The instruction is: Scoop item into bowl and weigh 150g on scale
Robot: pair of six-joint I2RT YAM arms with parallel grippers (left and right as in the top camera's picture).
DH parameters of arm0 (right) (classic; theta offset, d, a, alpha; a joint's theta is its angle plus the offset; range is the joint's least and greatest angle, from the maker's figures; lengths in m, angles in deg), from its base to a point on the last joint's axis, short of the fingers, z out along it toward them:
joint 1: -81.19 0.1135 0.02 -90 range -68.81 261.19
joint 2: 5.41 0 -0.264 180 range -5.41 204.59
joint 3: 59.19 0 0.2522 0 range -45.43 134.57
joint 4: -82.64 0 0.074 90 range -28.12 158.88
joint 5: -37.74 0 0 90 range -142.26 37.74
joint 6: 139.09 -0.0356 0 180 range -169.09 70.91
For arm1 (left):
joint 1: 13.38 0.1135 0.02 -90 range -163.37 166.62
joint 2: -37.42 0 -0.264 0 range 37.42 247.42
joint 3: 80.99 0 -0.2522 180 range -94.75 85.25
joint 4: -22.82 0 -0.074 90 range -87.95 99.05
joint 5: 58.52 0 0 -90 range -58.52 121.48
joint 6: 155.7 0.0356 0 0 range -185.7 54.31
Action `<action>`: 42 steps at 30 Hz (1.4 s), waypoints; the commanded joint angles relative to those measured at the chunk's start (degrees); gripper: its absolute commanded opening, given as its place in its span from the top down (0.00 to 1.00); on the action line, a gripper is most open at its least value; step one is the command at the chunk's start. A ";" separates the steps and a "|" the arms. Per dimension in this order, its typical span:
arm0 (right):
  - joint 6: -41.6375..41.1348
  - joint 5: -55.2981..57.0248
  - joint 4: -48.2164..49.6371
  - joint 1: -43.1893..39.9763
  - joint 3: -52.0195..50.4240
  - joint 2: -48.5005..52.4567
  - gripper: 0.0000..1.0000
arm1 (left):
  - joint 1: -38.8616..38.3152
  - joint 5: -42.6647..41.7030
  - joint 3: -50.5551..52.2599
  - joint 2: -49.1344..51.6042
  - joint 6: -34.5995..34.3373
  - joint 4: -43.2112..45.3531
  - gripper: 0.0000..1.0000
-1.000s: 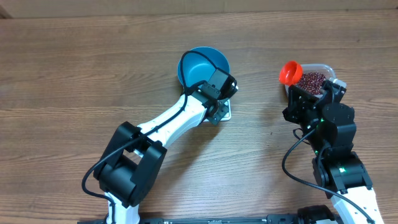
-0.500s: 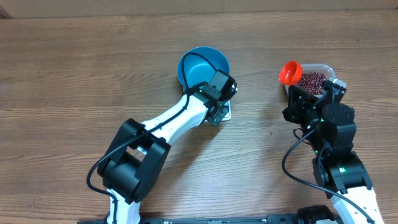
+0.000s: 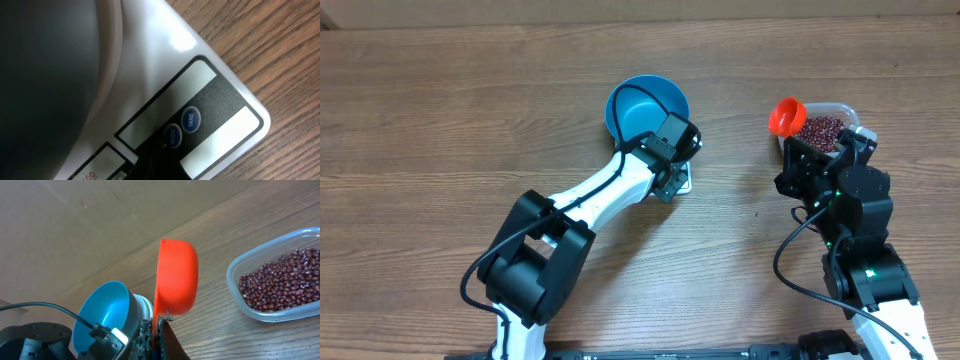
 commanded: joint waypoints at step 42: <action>0.09 0.00 0.28 -0.26 1.22 -0.35 0.96 | 0.90 0.66 2.21 -0.31 -1.51 0.22 0.96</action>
